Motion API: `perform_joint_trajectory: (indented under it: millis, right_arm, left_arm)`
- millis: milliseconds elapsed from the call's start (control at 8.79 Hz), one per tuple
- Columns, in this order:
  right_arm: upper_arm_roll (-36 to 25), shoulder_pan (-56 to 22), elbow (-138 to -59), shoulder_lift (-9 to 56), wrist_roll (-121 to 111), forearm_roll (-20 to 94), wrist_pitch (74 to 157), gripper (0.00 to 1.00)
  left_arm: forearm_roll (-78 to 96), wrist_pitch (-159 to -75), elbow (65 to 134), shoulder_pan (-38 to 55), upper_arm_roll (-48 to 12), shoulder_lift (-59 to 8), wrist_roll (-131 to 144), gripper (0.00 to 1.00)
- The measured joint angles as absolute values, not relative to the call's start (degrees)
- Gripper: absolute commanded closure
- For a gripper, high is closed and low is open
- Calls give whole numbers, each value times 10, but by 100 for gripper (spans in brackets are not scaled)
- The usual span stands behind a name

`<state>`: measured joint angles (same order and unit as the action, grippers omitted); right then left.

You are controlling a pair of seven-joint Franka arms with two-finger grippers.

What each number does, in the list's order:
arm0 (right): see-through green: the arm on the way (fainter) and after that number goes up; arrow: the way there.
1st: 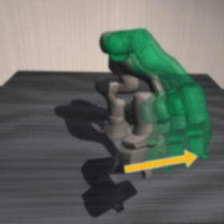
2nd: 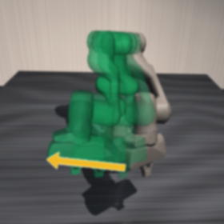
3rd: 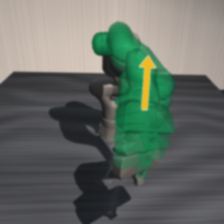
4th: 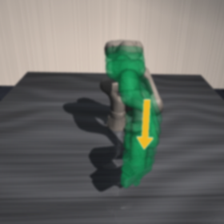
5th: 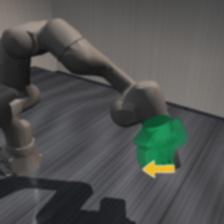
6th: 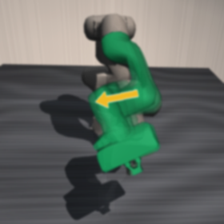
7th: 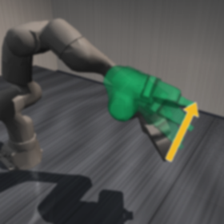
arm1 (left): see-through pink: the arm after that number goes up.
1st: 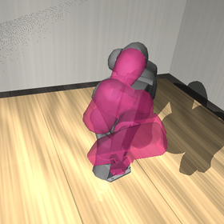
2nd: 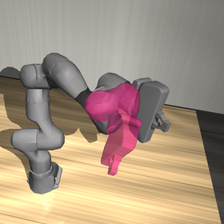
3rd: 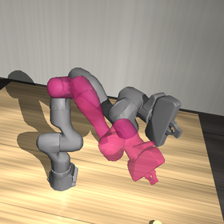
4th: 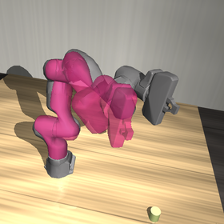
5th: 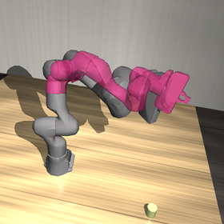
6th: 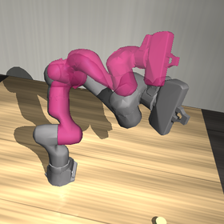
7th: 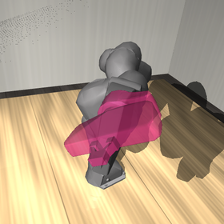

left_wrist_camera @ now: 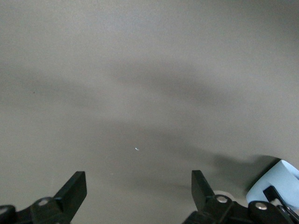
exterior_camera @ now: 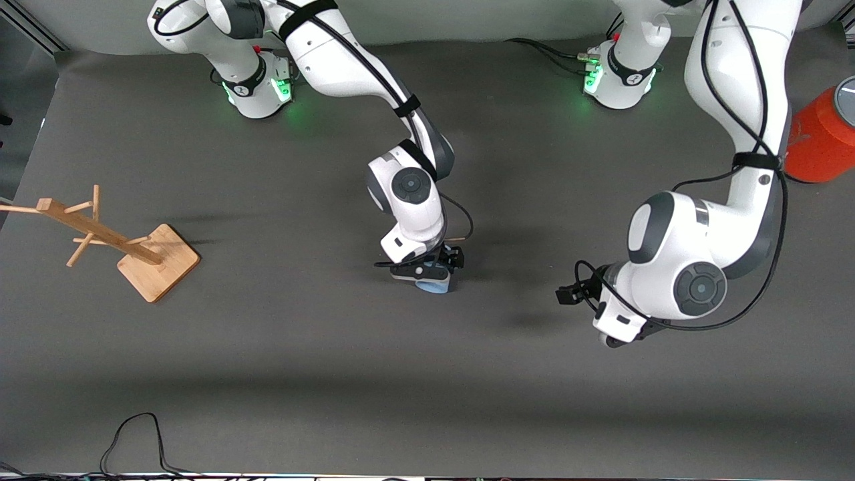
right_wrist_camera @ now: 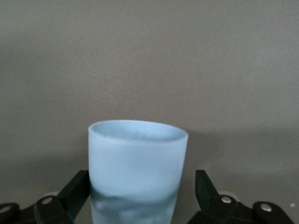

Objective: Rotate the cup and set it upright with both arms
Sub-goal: 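Lay the cup on its side, open the right gripper, withdraw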

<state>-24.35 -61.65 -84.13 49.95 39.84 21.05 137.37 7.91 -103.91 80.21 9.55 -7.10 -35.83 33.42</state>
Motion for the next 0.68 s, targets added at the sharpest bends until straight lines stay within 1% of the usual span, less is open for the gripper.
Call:
perform_joint_trajectory:
  millis: [227,455,569,682]
  right_arm:
    - [-258,-587,-831,461,327,211,1308,0]
    - [-261,-534,-827,393,253,210,1226,0]
    - [-261,-505,-826,355,207,210,1185,0]
    - [-262,-476,-826,325,165,210,1155,0]
  left_arm:
    - [120,-1039,796,93,-70,-365,338,0]
    - [184,-1040,796,91,-69,-377,339,0]
    - [198,-1052,794,93,-72,-392,340,0]
    - [204,-1088,792,105,-81,-407,363,0]
